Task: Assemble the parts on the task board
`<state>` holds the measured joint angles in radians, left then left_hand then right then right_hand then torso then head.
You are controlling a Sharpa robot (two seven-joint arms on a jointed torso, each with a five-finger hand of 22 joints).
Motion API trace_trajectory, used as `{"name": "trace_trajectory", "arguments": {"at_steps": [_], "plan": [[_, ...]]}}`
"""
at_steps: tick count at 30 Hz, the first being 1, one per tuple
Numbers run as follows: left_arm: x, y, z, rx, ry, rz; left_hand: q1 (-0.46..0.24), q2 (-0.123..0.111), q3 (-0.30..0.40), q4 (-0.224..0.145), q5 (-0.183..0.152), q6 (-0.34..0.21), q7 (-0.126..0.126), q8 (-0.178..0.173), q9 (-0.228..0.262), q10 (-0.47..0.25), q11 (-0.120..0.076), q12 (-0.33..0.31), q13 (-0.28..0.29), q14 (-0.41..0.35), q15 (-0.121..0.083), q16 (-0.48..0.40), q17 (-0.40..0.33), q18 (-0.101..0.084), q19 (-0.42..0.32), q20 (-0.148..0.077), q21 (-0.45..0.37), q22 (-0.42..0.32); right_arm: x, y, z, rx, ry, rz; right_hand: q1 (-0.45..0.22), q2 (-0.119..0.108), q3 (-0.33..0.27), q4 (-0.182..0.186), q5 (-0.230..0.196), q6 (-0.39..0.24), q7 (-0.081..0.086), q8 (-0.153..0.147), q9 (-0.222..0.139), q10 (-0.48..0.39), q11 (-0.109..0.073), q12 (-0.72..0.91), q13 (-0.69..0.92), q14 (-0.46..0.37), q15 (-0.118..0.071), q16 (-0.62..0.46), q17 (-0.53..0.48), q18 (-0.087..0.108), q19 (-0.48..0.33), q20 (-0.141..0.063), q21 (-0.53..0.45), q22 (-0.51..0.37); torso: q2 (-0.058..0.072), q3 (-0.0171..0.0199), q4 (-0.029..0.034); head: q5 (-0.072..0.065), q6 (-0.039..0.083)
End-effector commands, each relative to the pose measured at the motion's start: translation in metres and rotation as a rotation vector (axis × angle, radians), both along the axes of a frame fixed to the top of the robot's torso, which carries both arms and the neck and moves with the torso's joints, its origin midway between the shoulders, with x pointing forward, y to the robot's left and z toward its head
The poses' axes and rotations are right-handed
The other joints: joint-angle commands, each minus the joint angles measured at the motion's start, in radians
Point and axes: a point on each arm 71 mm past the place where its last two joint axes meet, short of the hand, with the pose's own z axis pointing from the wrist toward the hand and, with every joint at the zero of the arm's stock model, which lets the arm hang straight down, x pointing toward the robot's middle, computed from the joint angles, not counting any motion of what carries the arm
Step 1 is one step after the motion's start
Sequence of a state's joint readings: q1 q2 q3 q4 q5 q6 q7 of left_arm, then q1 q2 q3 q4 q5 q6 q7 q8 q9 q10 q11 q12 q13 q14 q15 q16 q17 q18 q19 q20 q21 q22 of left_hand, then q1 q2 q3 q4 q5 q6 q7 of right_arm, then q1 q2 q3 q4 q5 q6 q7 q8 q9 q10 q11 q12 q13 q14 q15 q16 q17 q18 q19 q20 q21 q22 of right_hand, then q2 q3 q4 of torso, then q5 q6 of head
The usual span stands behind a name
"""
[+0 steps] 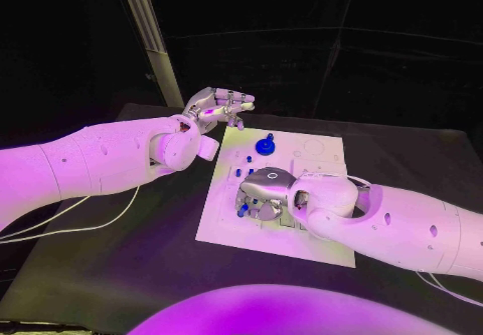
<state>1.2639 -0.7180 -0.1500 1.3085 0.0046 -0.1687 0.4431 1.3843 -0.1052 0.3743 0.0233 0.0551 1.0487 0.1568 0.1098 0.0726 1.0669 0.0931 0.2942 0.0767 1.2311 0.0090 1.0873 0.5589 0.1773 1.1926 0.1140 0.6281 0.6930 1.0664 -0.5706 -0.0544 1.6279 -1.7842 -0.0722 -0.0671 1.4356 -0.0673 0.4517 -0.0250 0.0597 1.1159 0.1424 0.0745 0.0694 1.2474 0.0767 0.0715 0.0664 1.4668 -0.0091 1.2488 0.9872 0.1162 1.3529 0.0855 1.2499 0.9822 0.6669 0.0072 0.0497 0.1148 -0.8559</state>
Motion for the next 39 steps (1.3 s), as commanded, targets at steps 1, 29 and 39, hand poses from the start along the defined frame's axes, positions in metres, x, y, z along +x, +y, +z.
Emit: {"name": "trace_trajectory", "arguments": {"at_steps": [1, 29, 39], "plan": [[0.0, -0.001, 0.002, -0.009, -0.002, -0.01, 0.003, 0.007, 0.005, 0.002, 0.004, 0.006, 0.001, 0.006, 0.0, 0.003, -0.001, 0.005, -0.002, -0.006, 0.001, -0.006, -0.001, 0.006, -0.003, -0.003, -0.004, -0.001, -0.001, 0.0, -0.004, -0.046, -0.009, 0.01, 0.006, 0.008, 0.006, 0.002, 0.003, -0.001, 0.006, 0.001, 0.001, 0.012, -0.005, -0.001, 0.001, 0.015, -0.006, 0.001, -0.001, -0.007, 0.0, 0.001, 0.004, -0.002, 0.001, 0.0002, 0.0, 0.0, -0.002], [0.0, 0.001, 0.001, -0.009, 0.002, -0.011, 0.003, 0.007, 0.009, 0.0, 0.004, 0.006, 0.002, 0.006, 0.0, 0.002, 0.0, 0.007, -0.003, -0.007, 0.001, -0.007, -0.006, 0.006, -0.002, -0.003, -0.006, -0.003, -0.003, -0.004, 0.009, 0.155, -0.083, -0.001, -0.098, -0.07, -0.136, 0.02, 0.022, -0.26, 0.044, -0.013, -0.005, -0.286, 0.046, 0.013, 0.0, -0.027, 0.036, -0.075, -0.132, 0.03, -0.103, 0.04, -0.139, -0.218, -0.001, 0.0012, -0.0011, -0.008, 0.007], [0.0, 0.006, 0.001, -0.006, 0.003, -0.003, 0.003, 0.007, 0.009, 0.0, 0.004, 0.006, 0.002, 0.006, 0.0, 0.002, 0.0, 0.007, -0.003, -0.007, 0.001, -0.007, -0.006, 0.006, -0.002, -0.003, -0.006, -0.003, -0.005, -0.059, 0.022, 0.287, -0.003, -0.126, -0.088, -0.055, -0.215, 0.024, 0.058, -0.247, 0.039, -0.005, 0.0, -0.244, 0.037, 0.078, 0.005, -0.014, 0.028, -0.062, -0.117, 0.024, -0.075, 0.035, -0.128, -0.197, -0.009, -0.0013, -0.0094, -0.044, 0.02]]}}
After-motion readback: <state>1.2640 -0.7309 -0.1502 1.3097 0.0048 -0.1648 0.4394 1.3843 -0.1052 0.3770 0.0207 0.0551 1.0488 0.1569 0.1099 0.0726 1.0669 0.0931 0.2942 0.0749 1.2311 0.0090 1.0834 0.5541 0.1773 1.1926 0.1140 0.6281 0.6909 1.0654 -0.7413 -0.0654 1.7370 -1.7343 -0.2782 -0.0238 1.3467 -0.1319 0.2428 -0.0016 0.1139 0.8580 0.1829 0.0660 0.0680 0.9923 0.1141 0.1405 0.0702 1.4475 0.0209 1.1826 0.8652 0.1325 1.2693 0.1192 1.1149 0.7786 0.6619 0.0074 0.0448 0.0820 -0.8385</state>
